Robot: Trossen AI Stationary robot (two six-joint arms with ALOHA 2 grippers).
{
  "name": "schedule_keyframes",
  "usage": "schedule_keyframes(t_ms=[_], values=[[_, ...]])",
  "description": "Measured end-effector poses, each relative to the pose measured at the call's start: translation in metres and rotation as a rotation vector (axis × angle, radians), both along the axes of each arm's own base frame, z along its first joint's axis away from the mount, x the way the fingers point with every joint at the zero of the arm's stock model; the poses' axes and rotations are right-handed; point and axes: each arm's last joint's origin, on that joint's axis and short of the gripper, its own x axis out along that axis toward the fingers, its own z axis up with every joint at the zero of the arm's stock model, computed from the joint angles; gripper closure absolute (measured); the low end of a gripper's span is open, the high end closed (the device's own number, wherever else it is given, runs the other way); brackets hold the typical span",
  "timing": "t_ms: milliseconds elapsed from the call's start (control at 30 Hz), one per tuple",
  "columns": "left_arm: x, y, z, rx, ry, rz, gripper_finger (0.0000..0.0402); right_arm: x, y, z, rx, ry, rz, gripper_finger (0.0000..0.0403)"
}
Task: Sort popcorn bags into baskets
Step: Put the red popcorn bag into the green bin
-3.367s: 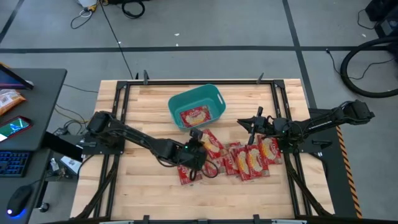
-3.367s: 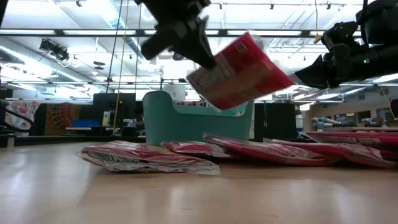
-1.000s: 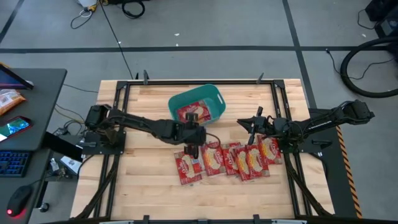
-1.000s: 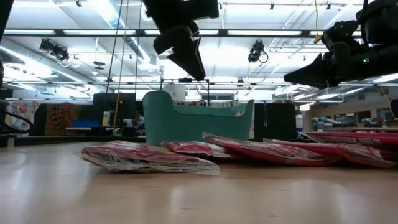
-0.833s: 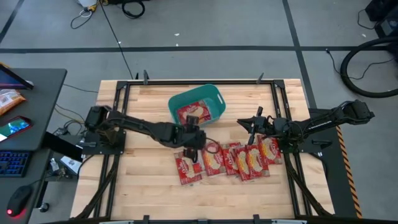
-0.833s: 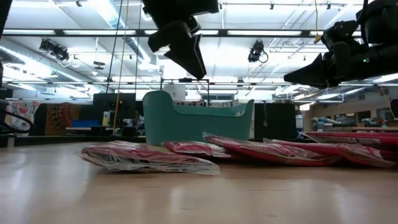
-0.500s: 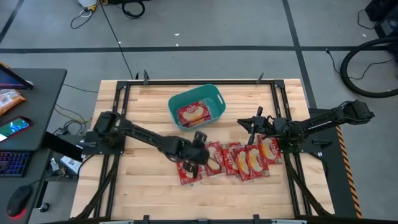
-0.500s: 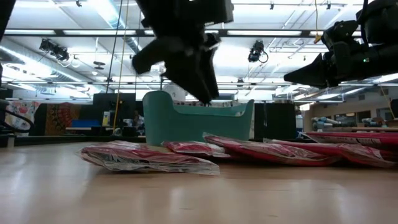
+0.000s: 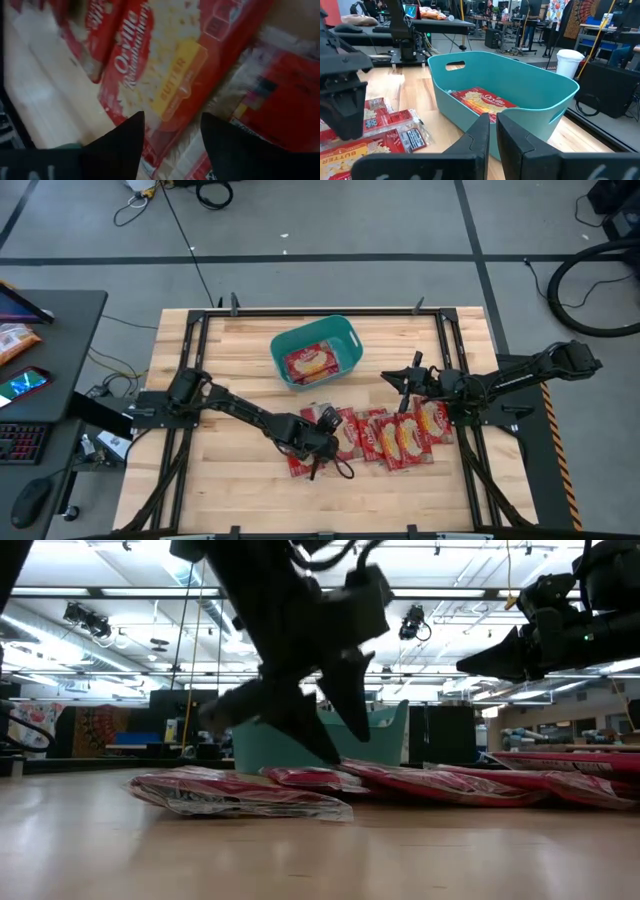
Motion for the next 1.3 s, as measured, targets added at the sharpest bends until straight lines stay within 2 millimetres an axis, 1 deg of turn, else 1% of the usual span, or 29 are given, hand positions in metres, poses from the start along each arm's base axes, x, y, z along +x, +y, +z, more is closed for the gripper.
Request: schedule_keyframes(t_ms=[100,167,267,367,467,633,700,833,867,967,1067,1300], values=[[0.003,0.001,-0.007,0.02,0.008,-0.019,0.019,0.0,0.0,0.0,0.0,0.0,0.0,0.0364],[0.005,0.002,-0.008,0.018,-0.004,-0.018,0.019,0.0,0.0,0.0,0.0,-0.001,0.0,0.0364],[0.007,0.001,-0.009,0.011,-0.021,-0.018,0.0196,0.0,0.0,0.0,0.0,-0.001,0.0,0.0364],[0.007,0.0,-0.01,-0.007,-0.009,-0.038,0.0211,0.0,0.0,0.0,0.0,0.0,0.0,0.0364],[0.009,0.002,-0.015,-0.045,0.0,-0.05,0.0236,0.0,0.0,0.0,0.0,-0.001,0.0,0.0364],[0.013,0.004,-0.025,-0.047,0.008,-0.043,0.0289,0.0,0.0,0.0,0.0,-0.003,0.0,0.0364],[0.014,0.004,-0.029,-0.043,0.012,-0.042,0.0314,0.0,0.0,0.0,0.0,-0.001,0.0,0.0364],[0.014,0.001,-0.03,-0.051,0.0,-0.033,0.0378,0.0,0.0,0.0,0.0,0.0,0.0,0.0364],[0.013,0.001,-0.029,-0.054,-0.008,-0.019,0.0388,0.0,0.0,0.0,0.0,-0.003,0.0,0.0364],[0.012,0.001,-0.024,-0.089,-0.022,0.015,0.0392,0.0,0.0,0.0,0.0,0.0,0.0,0.0364],[0.007,0.003,-0.012,-0.104,-0.027,0.041,0.0396,0.0,0.0,0.0,0.0,0.0,0.0,0.0364],[-0.007,0.005,0.034,-0.138,-0.095,0.104,0.0398,0.0,0.0,0.0,0.0,-0.002,0.0,0.0364]])
